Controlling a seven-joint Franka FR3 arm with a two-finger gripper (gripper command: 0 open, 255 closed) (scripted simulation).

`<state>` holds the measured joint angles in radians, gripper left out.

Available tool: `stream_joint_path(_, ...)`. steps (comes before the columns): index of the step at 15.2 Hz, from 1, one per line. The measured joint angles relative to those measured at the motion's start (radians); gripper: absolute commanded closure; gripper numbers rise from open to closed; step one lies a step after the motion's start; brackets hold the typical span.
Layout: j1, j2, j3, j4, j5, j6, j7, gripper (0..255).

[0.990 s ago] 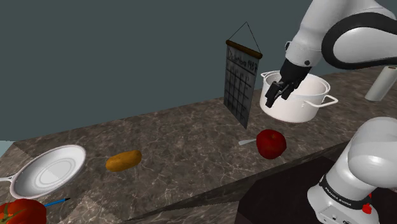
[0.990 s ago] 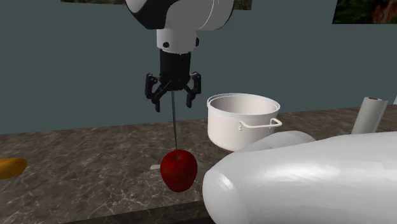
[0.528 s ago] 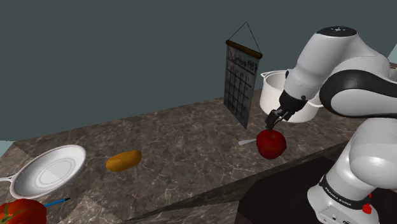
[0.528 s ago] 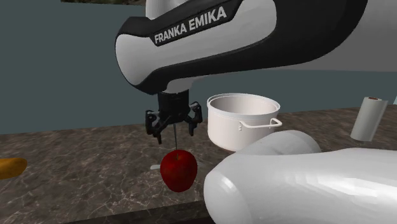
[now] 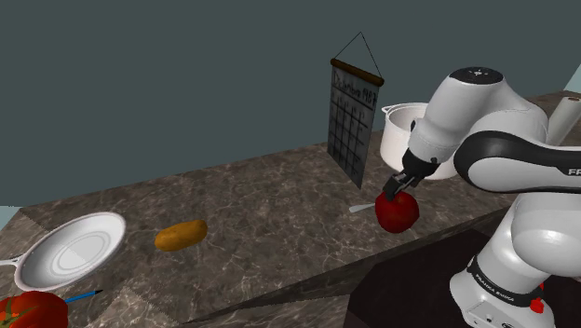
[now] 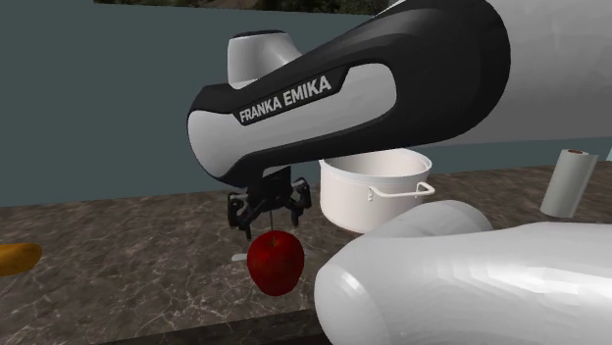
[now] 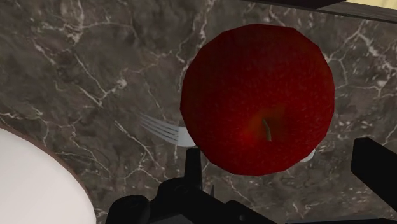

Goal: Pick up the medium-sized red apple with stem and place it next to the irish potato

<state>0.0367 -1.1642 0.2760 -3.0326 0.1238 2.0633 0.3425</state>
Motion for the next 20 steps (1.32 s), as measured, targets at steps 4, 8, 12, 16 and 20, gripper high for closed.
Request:
stream_joint_path(4, 0.001, 0.003, 0.002, -0.008, 0.002, 0.011, 0.001, 0)
stream_joint_path(8, 0.001, 0.002, 0.002, -0.008, 0.002, 0.011, 0.001, 255)
stream_joint_path(12, 0.001, 0.002, 0.002, -0.008, 0.002, 0.011, 0.001, 255)
stream_joint_path(16, 0.001, 0.002, 0.002, -0.008, 0.002, 0.011, 0.001, 255)
stream_joint_path(20, -0.004, -0.004, -0.005, 0.017, -0.005, -0.019, -0.004, 255)
